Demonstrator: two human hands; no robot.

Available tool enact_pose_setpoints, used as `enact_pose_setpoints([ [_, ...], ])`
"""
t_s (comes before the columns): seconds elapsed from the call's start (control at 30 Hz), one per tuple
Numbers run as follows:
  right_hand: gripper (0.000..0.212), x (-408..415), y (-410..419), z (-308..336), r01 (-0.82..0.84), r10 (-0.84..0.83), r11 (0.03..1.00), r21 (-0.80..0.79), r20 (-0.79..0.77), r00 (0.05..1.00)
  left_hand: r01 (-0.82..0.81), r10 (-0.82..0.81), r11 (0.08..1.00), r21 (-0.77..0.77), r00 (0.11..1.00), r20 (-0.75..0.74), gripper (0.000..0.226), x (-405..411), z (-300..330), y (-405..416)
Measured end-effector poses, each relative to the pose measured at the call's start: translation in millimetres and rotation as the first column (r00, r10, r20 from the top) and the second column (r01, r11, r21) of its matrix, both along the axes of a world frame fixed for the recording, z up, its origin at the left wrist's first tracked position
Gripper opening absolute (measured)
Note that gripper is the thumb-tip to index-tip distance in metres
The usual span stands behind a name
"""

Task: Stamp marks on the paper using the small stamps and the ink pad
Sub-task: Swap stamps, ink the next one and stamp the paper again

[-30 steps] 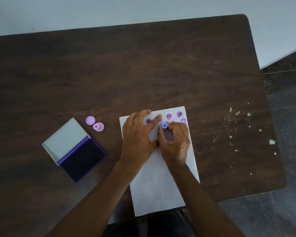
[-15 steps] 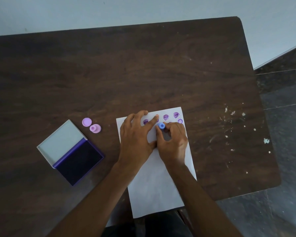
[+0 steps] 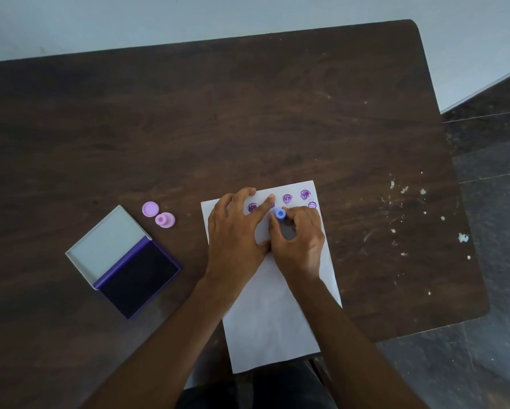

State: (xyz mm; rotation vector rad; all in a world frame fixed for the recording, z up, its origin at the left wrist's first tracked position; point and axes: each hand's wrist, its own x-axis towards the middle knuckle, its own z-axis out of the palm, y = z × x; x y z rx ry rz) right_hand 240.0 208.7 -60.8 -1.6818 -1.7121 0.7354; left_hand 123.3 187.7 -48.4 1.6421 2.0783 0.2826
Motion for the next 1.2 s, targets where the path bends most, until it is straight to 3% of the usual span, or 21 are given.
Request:
enact_pose_setpoints([
  [0.2,0.026,0.6,0.2,-2.0,-0.002,0.003,1.0,0.013,-0.008,1.0,-0.062,0.061,0.993,0.101,0.998,0.017,0.082,3.1,0.6,-0.1],
  [0.37,0.026,0.5,0.7,-2.1,-0.007,0.007,1.0,0.023,-0.006,1.0,-0.007,0.007,1.0,0.001,1.0,0.009,0.077,1.1,0.4,-0.3],
  [1.03,0.028,2.4,-1.0,-2.0,0.008,-0.008,1.0,0.004,0.031,0.999,-0.005,0.005,1.0,-0.004,1.0,0.008,0.076,3.8,0.9,-1.2],
  [1.2,0.03,6.3,0.0,2.2,0.098,-0.1,0.995,-0.027,-0.107,0.989,0.0,0.0,1.0,-0.007,1.0,-0.001,0.079,2.2,1.8,-2.4],
])
